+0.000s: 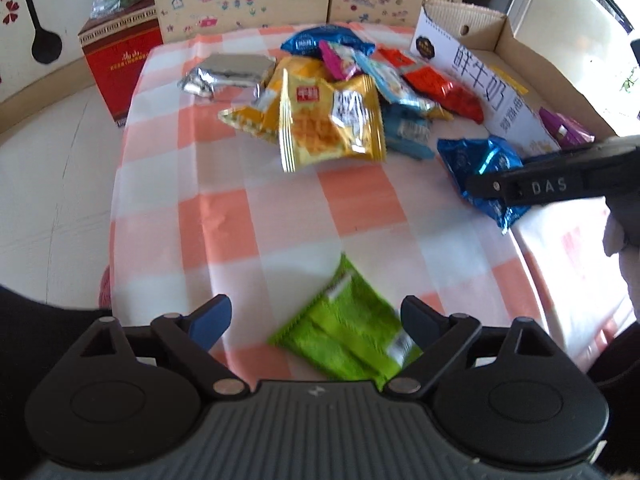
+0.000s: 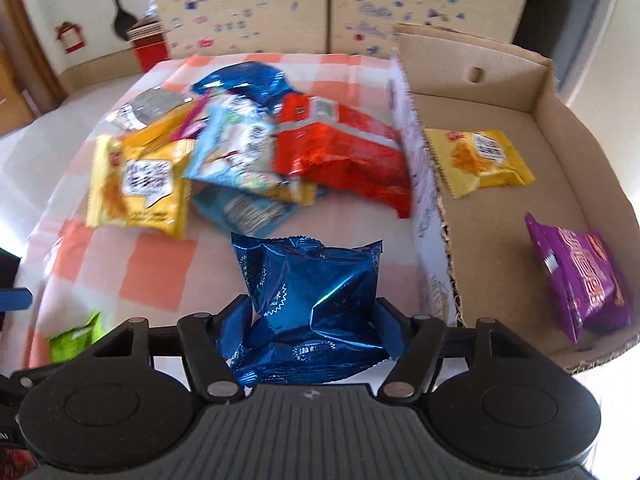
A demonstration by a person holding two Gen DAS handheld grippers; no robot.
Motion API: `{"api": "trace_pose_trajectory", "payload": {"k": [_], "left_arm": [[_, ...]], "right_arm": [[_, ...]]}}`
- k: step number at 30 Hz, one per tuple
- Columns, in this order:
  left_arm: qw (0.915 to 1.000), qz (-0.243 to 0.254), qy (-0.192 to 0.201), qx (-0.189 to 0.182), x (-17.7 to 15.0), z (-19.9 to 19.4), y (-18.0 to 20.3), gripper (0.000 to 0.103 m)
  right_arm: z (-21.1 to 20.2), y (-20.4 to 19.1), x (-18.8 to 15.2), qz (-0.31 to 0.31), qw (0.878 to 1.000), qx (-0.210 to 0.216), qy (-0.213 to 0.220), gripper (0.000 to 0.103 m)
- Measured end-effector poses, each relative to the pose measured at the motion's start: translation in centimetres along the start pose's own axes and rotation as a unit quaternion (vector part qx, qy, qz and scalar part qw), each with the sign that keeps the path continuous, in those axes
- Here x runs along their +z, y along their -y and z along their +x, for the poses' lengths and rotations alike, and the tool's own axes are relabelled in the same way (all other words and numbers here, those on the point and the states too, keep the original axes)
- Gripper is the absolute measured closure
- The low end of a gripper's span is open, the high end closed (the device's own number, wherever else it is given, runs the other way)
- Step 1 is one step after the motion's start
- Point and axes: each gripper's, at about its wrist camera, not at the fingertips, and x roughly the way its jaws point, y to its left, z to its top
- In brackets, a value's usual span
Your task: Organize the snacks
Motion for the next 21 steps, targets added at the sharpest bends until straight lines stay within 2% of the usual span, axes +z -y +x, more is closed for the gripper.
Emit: {"api": "trace_pose_trajectory", "payload": {"k": [3,6,9,14,17,19,21], "left_arm": [[0.9997,0.009,-0.023,-0.007,-1.1,0.6,0.7,0.012],[0.9981,0.051,-0.033,0.008,-2.0,1.6,1.9,0.012],[0.9955,0.086,-0.021,0.034,-2.4,2.1,2.3,0.009],[0.9952,0.093,0.003,0.031,-1.7,2.4,0.9,0.009],[0.9924,0.106,0.017,0.061,-0.6,2.5,0.2,0.009],[0.9905,0.106,0.025,0.084,0.2,2.6,-0.6,0.010],[0.9930,0.085,0.027,0.078,0.9,2.5,-1.7,0.012]], "right_arm": [[-0.5,-0.2,0.1,0.007,0.999,0.033,0.002,0.030],[-0.6,-0.3,0.3,0.016,0.999,0.036,0.003,0.030],[-0.5,0.0,0.4,0.038,0.998,0.048,-0.001,0.028],[-0.1,0.3,0.4,0.060,0.997,0.056,-0.011,0.021],[0.2,0.1,0.2,0.066,0.995,0.073,-0.022,0.018],[0.3,-0.1,0.3,0.069,0.994,0.085,-0.023,0.018],[0.0,-0.1,0.4,0.075,0.993,0.092,-0.017,0.018]]}}
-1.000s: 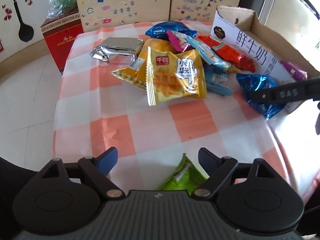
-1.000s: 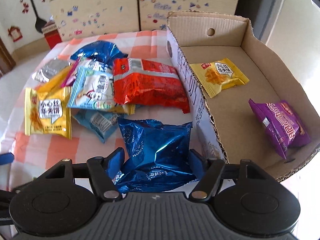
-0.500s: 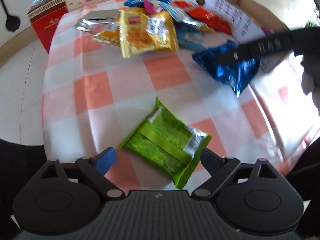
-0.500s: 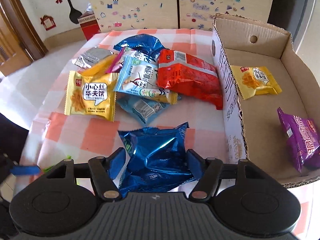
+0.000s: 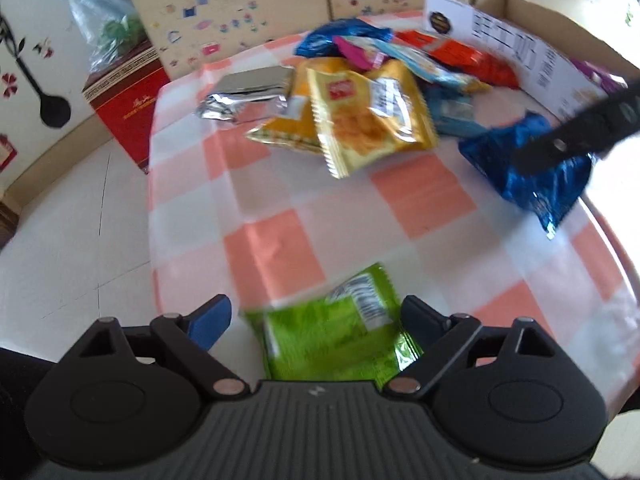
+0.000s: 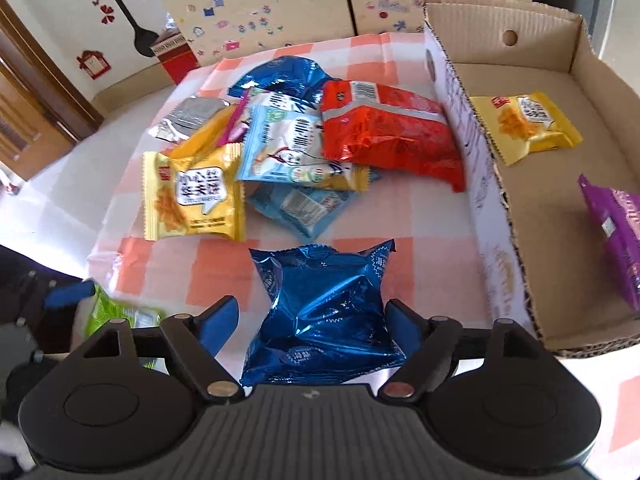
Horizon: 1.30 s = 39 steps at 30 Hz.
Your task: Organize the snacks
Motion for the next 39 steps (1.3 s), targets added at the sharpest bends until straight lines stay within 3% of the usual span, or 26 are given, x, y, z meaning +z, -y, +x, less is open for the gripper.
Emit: {"api": "trace_pose_trajectory", "payload": {"k": [4,8,13,19,27,30,32,34,39], "left_arm": [[0.9944,-0.085,-0.010,-0.063,0.1,-0.1,-2.4,0.012],[0.9901,-0.110,-0.025,-0.084,-0.3,-0.2,-2.4,0.012],[0.9897,-0.115,-0.041,-0.075,-0.6,-0.5,-0.7,0.011],[0.9922,-0.118,-0.037,-0.013,-1.0,-1.0,-0.6,0.008],[0.9954,-0.080,-0.048,-0.021,-1.5,-0.5,0.8,0.006],[0.9963,-0.076,-0.033,-0.024,-2.1,-0.2,0.9,0.003],[0.9960,-0.080,-0.025,-0.031,-2.3,-0.5,0.8,0.010],[0.9967,-0.074,-0.010,-0.033,-2.1,-0.9,0.9,0.025],[0.9933,-0.106,0.008,-0.046,-1.6,-1.1,-0.3,0.042]], "right_arm": [[-0.3,0.4,0.3,0.009,1.000,-0.018,0.011,0.015],[0.2,-0.1,0.2,-0.003,0.999,-0.032,0.002,0.013],[0.6,-0.5,0.1,-0.017,0.999,-0.047,-0.007,0.011],[1.6,-1.1,0.2,-0.033,0.997,-0.063,-0.016,0.008],[2.5,-1.9,0.0,-0.056,0.995,-0.079,-0.027,0.008],[2.8,-2.1,-0.2,-0.063,0.993,-0.096,-0.029,0.011],[2.9,-2.1,-0.4,-0.065,0.992,-0.101,-0.030,0.018],[2.8,-2.2,-0.5,-0.071,0.992,-0.102,-0.025,0.026],[1.9,-2.1,-0.3,-0.066,0.993,-0.098,-0.004,0.030]]}}
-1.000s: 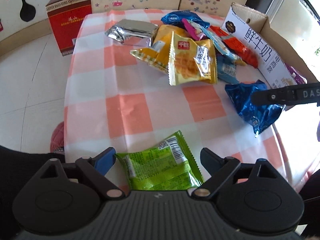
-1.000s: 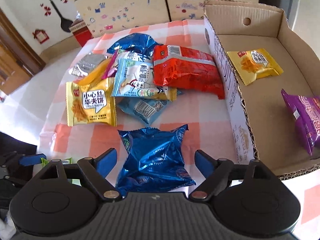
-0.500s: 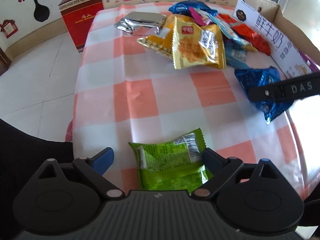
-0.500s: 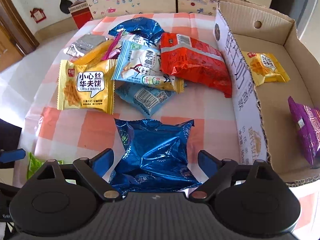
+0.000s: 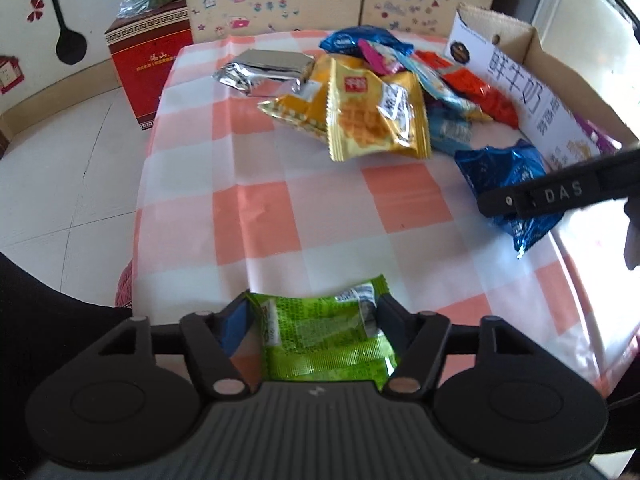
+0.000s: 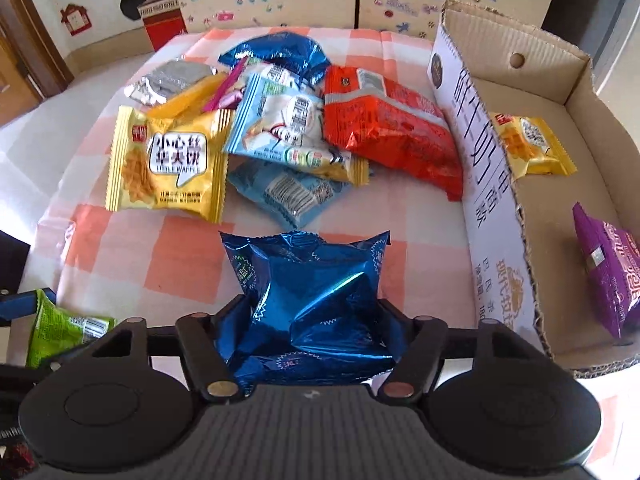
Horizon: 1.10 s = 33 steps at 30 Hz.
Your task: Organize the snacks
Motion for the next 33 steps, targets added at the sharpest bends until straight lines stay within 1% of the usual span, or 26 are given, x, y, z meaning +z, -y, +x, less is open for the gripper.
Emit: {"api": "trace_pose_trajectory", "payload": {"k": [1,2,5,8,9,11,12,13,16,18,19,21,23,24,25,28,29,30,33], "left_arm": [[1.0000,-0.003,0.005,-0.007,0.2,-0.1,-0.2,0.049],[0.9999,-0.003,0.006,-0.016,0.4,-0.1,-0.3,0.051],[0.9998,0.006,0.005,-0.018,0.6,0.0,-0.1,0.051],[0.9995,-0.002,-0.012,-0.028,0.9,-0.3,-0.2,0.051],[0.9994,-0.006,-0.010,-0.033,0.9,-0.7,-0.3,0.050],[0.9995,0.009,0.002,-0.030,1.0,-1.8,0.0,0.037],[0.9994,0.019,0.006,-0.027,1.0,-2.3,0.2,0.027],[0.9993,0.029,0.008,-0.023,1.1,-2.8,0.4,0.022],[0.9977,0.064,-0.010,-0.021,1.0,-3.8,1.0,0.021],[0.9952,0.090,-0.023,-0.033,0.4,-4.2,1.4,0.021],[0.9926,0.111,-0.035,-0.037,0.0,-4.2,1.7,0.021],[0.9870,0.146,-0.062,-0.027,-1.2,-3.4,2.3,0.021],[0.9831,0.160,-0.090,-0.005,-2.1,-1.9,2.3,0.022],[0.9825,0.156,-0.101,0.008,-2.3,-1.2,2.1,0.023],[0.9834,0.146,-0.107,0.019,-2.3,-0.7,1.7,0.015],[0.9888,0.103,-0.103,0.031,-1.2,-0.1,0.5,0.013],[0.9898,0.100,-0.091,0.044,-0.8,0.2,0.4,0.012],[0.9906,0.099,-0.076,0.056,-0.2,0.5,0.3,0.009],[0.9945,0.079,-0.037,0.060,1.5,1.5,-0.1,0.011]], "right_arm": [[-0.4,0.1,0.2,0.000,1.000,0.001,0.007,0.031],[-0.7,0.1,0.3,0.001,1.000,0.005,0.014,0.031],[-1.4,0.2,0.5,0.006,1.000,0.015,0.027,0.031],[-1.6,0.5,0.5,0.010,0.999,0.020,0.028,0.031],[-1.6,0.6,0.5,0.011,0.999,0.019,0.028,0.031],[-1.6,0.5,0.5,0.011,0.999,0.017,0.030,0.031],[-1.6,0.5,0.6,0.012,0.999,0.018,0.030,0.031],[-1.8,0.5,0.5,0.013,0.999,0.019,0.031,0.031],[-2.1,0.4,0.6,0.012,0.999,0.021,0.035,0.031],[-2.4,0.4,0.6,0.013,0.999,0.023,0.038,0.031],[-2.5,0.5,0.6,0.014,0.999,0.024,0.040,0.031],[-2.8,0.6,0.6,0.017,0.999,0.023,0.043,0.031],[-3.0,0.7,0.6,0.020,0.998,0.024,0.048,0.031],[-3.1,0.7,0.6,0.021,0.998,0.024,0.049,0.031],[-3.2,0.8,0.6,0.023,0.998,0.024,0.051,0.031],[-3.2,1.0,0.7,0.026,0.998,0.021,0.051,0.031],[-3.1,1.1,0.7,0.027,0.998,0.019,0.050,0.031],[-3.0,1.1,0.8,0.028,0.998,0.018,0.051,0.031],[-2.9,1.1,0.9,0.028,0.998,0.016,0.051,0.031]]}}
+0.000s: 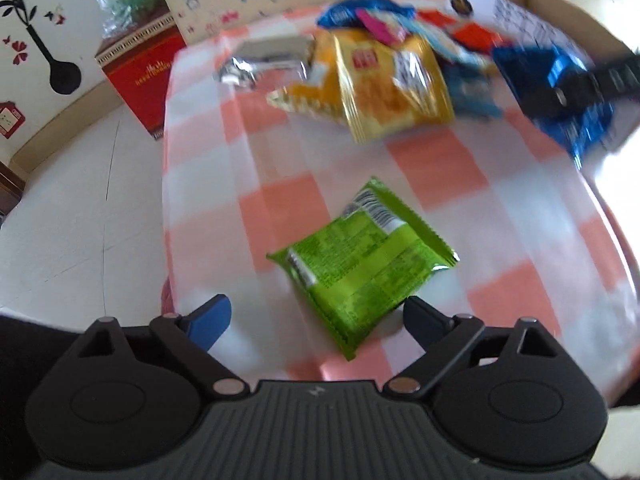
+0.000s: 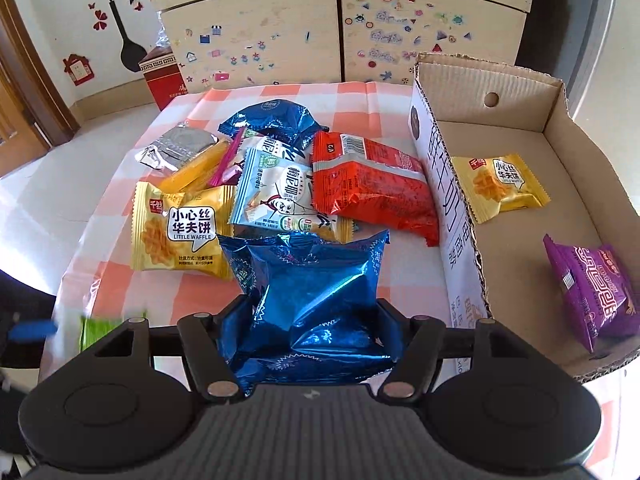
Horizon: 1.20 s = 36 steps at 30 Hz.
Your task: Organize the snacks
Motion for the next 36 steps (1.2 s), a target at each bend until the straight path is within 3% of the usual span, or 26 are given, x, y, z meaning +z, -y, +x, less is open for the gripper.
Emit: {"api": "trace_pose_trajectory", "payload": {"k": [3,5,11,15,18,22,25,36], "left_arm": [[0.9989,-0.038,0.018,-0.020,1.3,0.7,-0.5,0.012],[0.9983,-0.038,0.027,-0.036,1.7,0.6,-0.5,0.012],[0.9947,0.088,0.049,-0.021,2.0,0.0,0.3,0.011],[0.9890,0.136,0.043,-0.040,2.7,1.2,0.5,0.010],[0.9868,0.138,0.051,-0.069,3.3,1.7,0.2,0.015],[0.9863,0.106,0.043,-0.119,3.6,1.6,-0.1,0.042],[0.9856,0.108,0.048,-0.122,3.3,1.4,0.2,0.050],[0.9907,0.051,0.062,-0.110,2.6,-0.2,-0.5,0.054]], "right_arm": [[0.2,0.1,0.0,0.000,1.000,-0.006,-0.003,0.030],[0.4,0.2,0.0,0.004,1.000,-0.008,-0.005,0.030],[0.4,0.1,0.0,0.006,1.000,-0.008,-0.005,0.030],[0.6,0.1,0.0,0.004,1.000,-0.010,-0.007,0.030],[0.7,0.3,0.0,0.007,1.000,-0.014,-0.008,0.030],[0.8,0.2,0.1,0.008,1.000,-0.015,-0.008,0.030],[0.8,0.0,0.1,0.005,1.000,-0.014,-0.007,0.030],[0.2,0.1,0.2,0.002,1.000,-0.003,0.003,0.030]]}}
